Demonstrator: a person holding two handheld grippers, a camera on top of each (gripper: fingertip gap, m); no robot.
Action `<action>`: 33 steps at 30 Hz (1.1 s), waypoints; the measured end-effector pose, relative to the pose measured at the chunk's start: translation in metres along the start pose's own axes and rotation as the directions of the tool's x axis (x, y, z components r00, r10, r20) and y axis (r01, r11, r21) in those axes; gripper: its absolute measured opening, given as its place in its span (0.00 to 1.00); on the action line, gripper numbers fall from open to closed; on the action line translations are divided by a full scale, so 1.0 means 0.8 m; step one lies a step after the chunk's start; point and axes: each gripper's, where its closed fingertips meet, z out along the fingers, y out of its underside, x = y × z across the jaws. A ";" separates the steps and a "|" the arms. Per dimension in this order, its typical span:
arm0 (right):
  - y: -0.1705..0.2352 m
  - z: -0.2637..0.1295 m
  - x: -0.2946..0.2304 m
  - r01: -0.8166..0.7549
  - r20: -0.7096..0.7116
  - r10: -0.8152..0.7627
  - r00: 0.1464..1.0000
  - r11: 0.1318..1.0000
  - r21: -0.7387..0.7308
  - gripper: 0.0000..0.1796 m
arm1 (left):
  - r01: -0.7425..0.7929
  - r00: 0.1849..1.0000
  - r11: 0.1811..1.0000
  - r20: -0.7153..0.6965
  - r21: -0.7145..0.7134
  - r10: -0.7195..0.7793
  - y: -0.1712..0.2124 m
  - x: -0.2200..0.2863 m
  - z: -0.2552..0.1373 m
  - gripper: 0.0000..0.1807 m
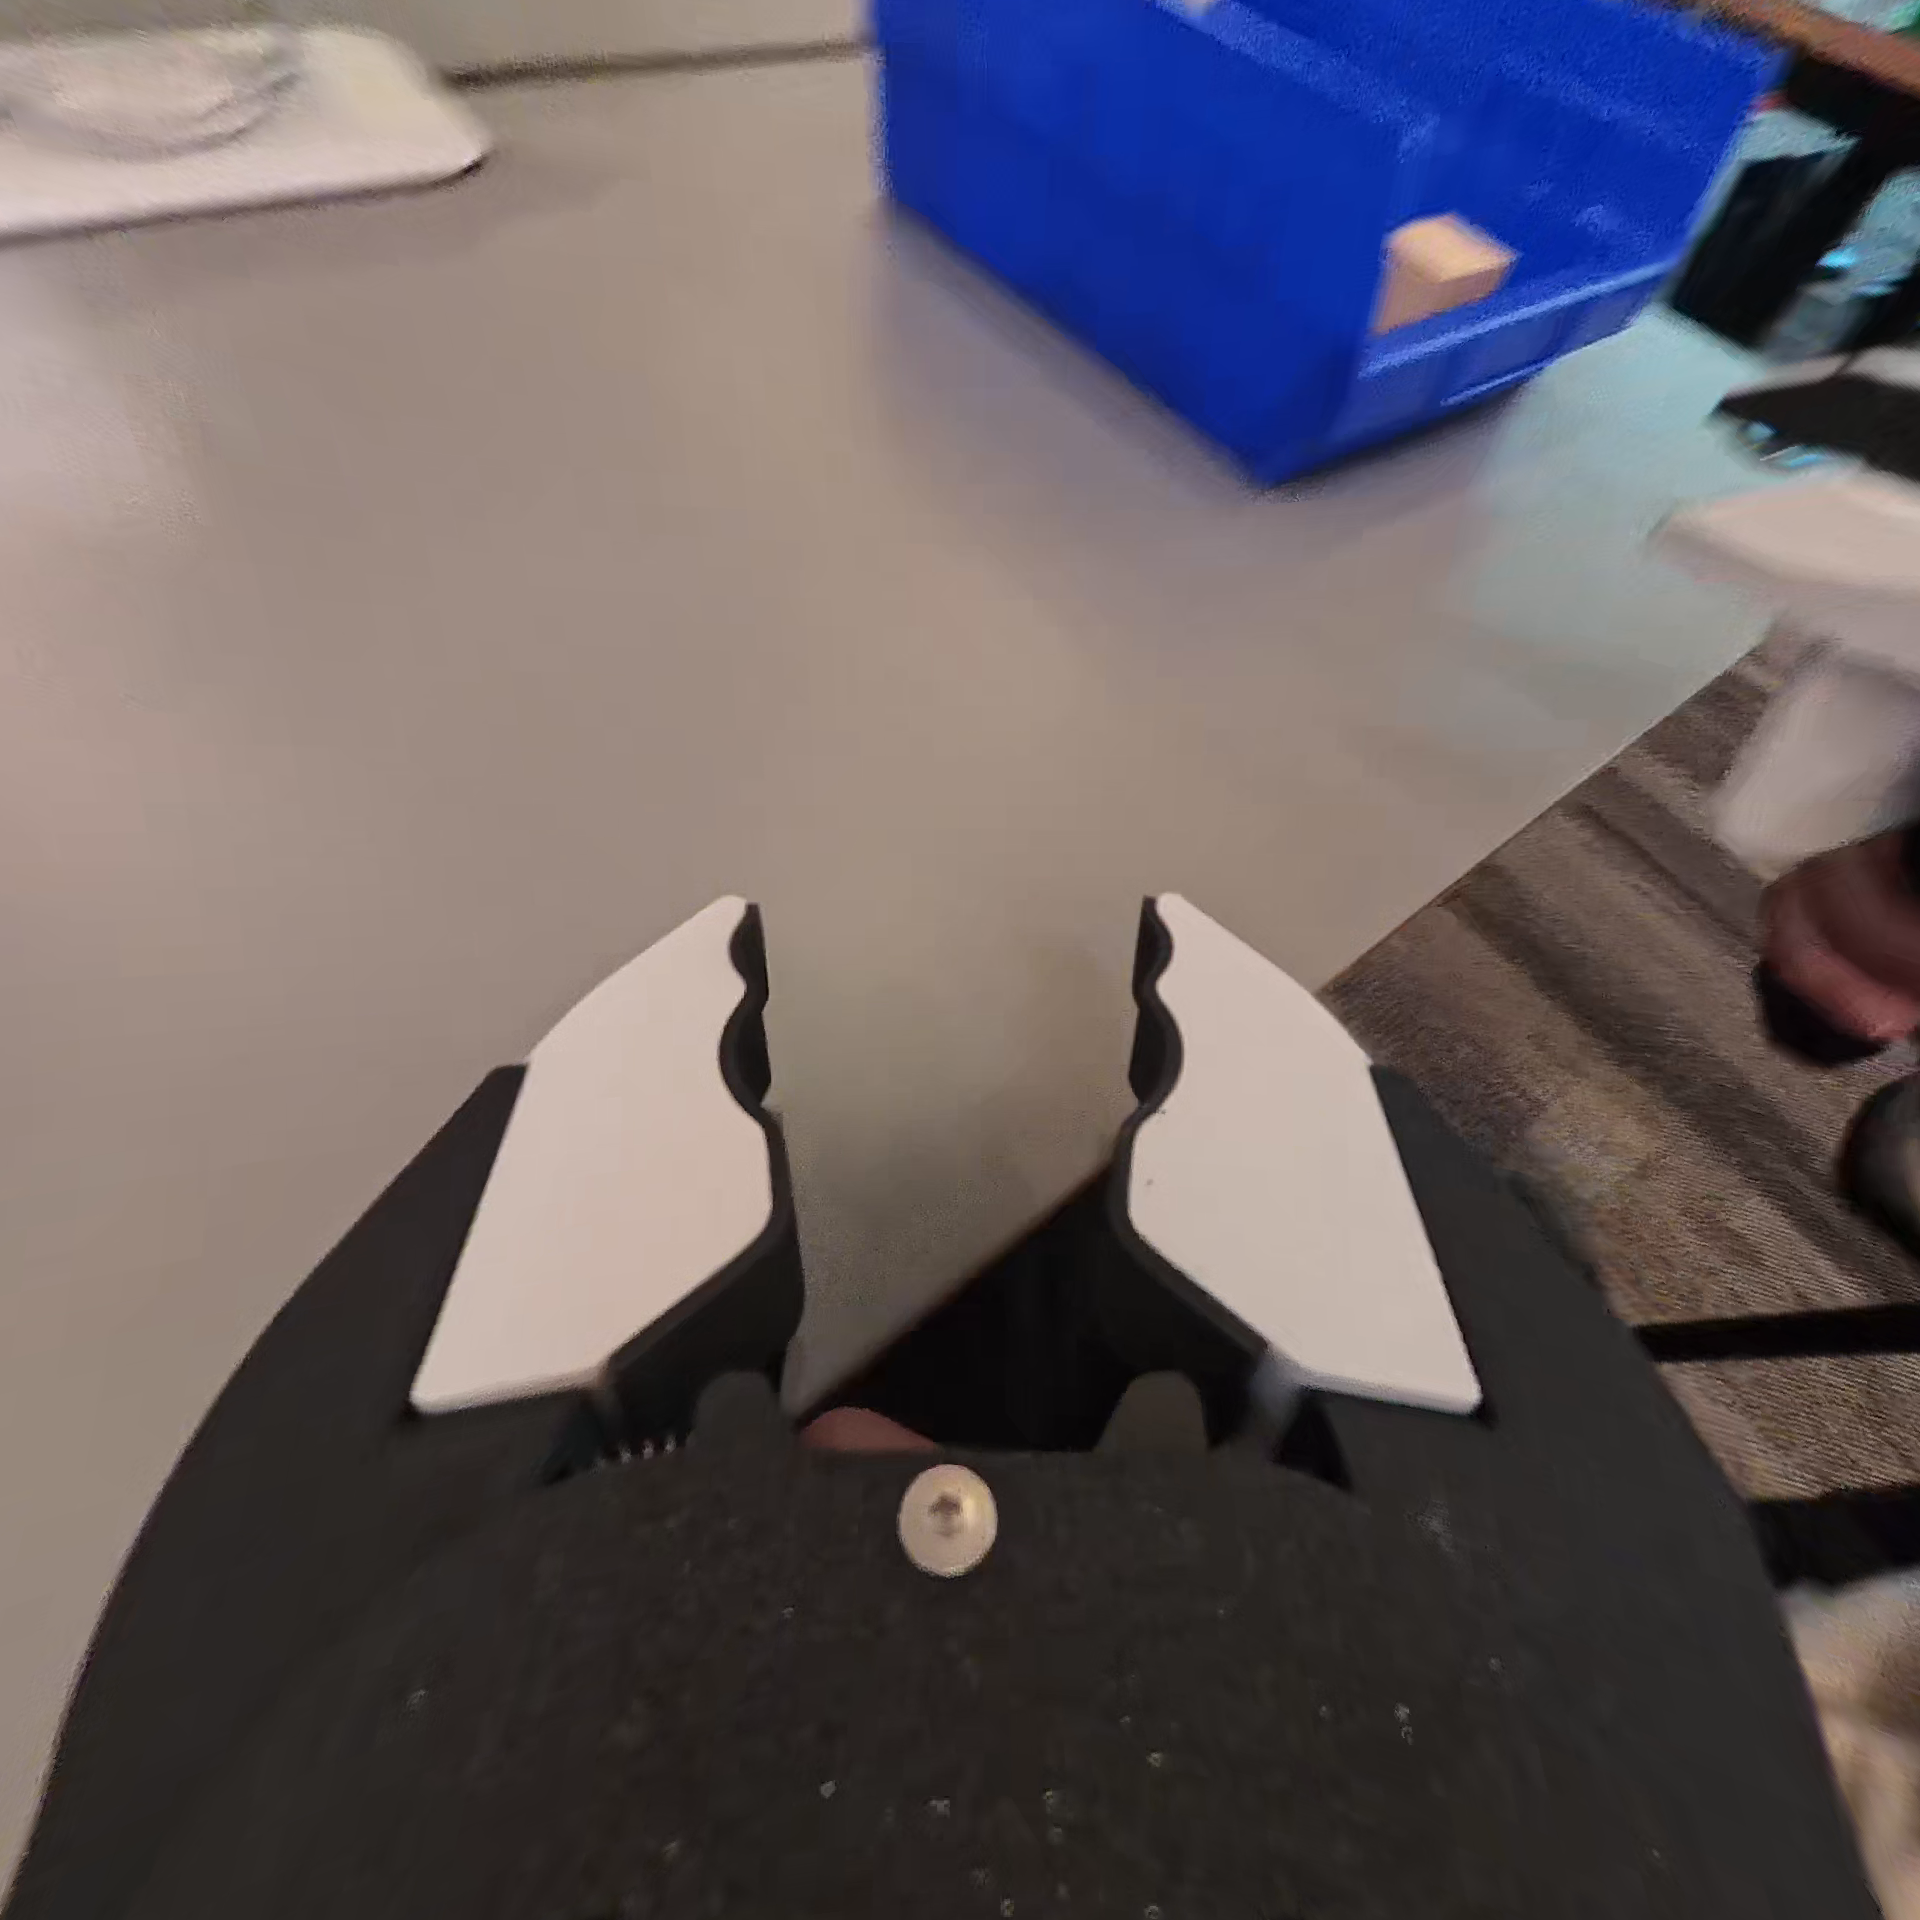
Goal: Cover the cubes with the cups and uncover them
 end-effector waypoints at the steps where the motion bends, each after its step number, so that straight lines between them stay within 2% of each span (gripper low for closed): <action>1: 0.006 -0.010 0.028 -0.005 -0.058 0.005 0.998 1.000 -0.003 0.33 | -0.027 0.999 1.000 -0.039 0.010 0.027 -0.022 0.029 0.025 0.37; 3: 0.022 -0.030 0.076 -0.037 -0.145 0.035 0.989 0.999 -0.011 0.33 | -0.078 0.993 0.997 -0.085 0.021 0.080 -0.063 0.081 0.079 0.38; 6: 0.032 -0.052 0.116 -0.126 -0.191 0.125 0.974 0.992 0.003 0.33 | -0.081 0.993 0.996 -0.087 0.026 0.083 -0.111 0.128 0.160 0.39; 10: 0.039 -0.068 0.136 -0.115 -0.233 0.112 0.966 0.993 0.000 0.33 | -0.064 0.998 0.998 -0.023 -0.028 0.064 -0.129 0.151 0.243 0.40; 13: 0.046 -0.074 0.135 -0.117 -0.231 0.110 0.967 0.993 -0.015 0.33 | -0.056 0.998 0.997 0.034 -0.056 0.058 -0.132 0.148 0.278 0.39; 16: 0.052 -0.079 0.137 -0.118 -0.245 0.107 0.964 0.993 -0.031 0.33 | -0.035 0.997 0.996 0.061 -0.086 0.040 -0.132 0.137 0.295 0.37; 18: 0.054 -0.083 0.149 -0.121 -0.278 0.106 0.955 0.992 -0.037 0.32 | -0.008 0.998 0.997 0.054 -0.071 0.012 -0.137 0.129 0.296 0.42; 22: 0.034 -0.077 0.205 -0.150 -0.374 0.129 0.919 0.988 -0.028 0.32 | 0.012 0.998 0.999 0.065 -0.034 -0.010 -0.147 0.112 0.288 0.34; 27: 0.005 -0.011 0.292 -0.188 -0.439 0.133 0.889 0.978 -0.084 0.32 | -0.012 0.996 1.000 0.084 -0.004 0.012 -0.155 0.108 0.283 0.15; 30: -0.004 0.044 0.311 -0.217 -0.415 0.155 0.897 0.970 -0.107 0.32 | -0.011 0.995 1.000 0.096 0.002 0.011 -0.156 0.108 0.284 0.15; 33: -0.005 0.079 0.345 -0.100 -0.529 -0.014 0.849 0.977 -0.187 0.32 | 0.009 0.994 1.000 0.105 0.012 -0.011 -0.158 0.105 0.284 0.13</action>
